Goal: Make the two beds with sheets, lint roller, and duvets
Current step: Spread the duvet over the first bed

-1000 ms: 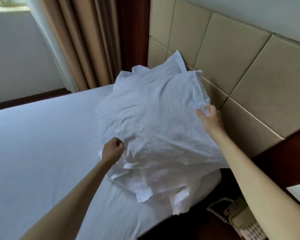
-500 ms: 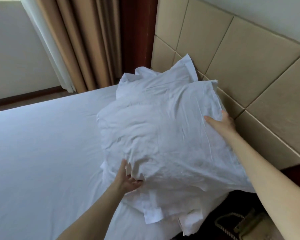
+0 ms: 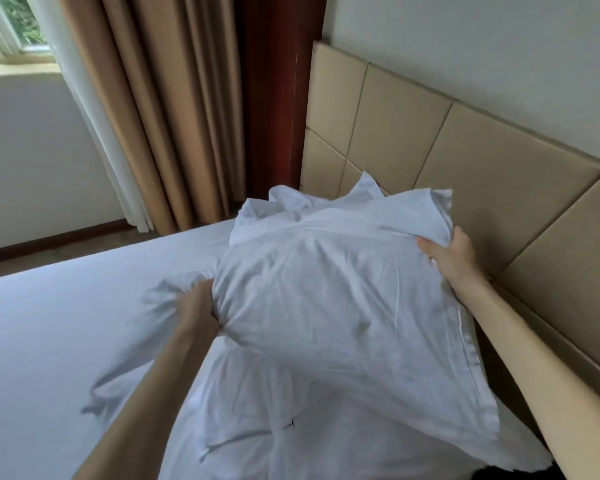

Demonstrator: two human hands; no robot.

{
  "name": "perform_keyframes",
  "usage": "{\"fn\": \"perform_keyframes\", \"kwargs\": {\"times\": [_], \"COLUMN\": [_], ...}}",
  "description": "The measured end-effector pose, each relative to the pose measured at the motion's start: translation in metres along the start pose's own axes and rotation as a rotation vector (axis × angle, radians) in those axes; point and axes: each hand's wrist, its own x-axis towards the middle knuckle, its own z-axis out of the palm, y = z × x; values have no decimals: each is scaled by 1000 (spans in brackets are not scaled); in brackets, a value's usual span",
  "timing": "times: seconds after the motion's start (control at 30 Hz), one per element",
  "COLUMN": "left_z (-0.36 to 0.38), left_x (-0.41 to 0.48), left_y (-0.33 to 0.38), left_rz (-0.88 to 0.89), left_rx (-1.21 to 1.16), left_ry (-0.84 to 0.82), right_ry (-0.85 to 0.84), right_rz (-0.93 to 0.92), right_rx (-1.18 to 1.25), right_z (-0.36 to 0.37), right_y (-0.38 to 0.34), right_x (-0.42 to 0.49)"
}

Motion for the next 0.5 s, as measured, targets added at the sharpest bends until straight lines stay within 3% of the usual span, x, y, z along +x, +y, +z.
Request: {"fn": "perform_keyframes", "kwargs": {"times": [0.13, 0.23, 0.4, 0.5], "left_z": [30, 46, 70, 88], "left_x": [-8, -17, -15, -4], "left_y": [83, 116, 129, 114], "left_rz": [371, 475, 516, 499], "left_rx": [-73, -128, -35, 80], "left_ry": [-48, -295, -536, -445], "right_ry": [190, 350, 411, 323], "right_rz": [-217, -236, 2, 283], "right_rx": [112, 242, 441, 461], "right_z": [-14, -31, -38, -23], "right_y": [-54, -68, -31, 26], "right_x": [-19, -55, -121, -169]}}
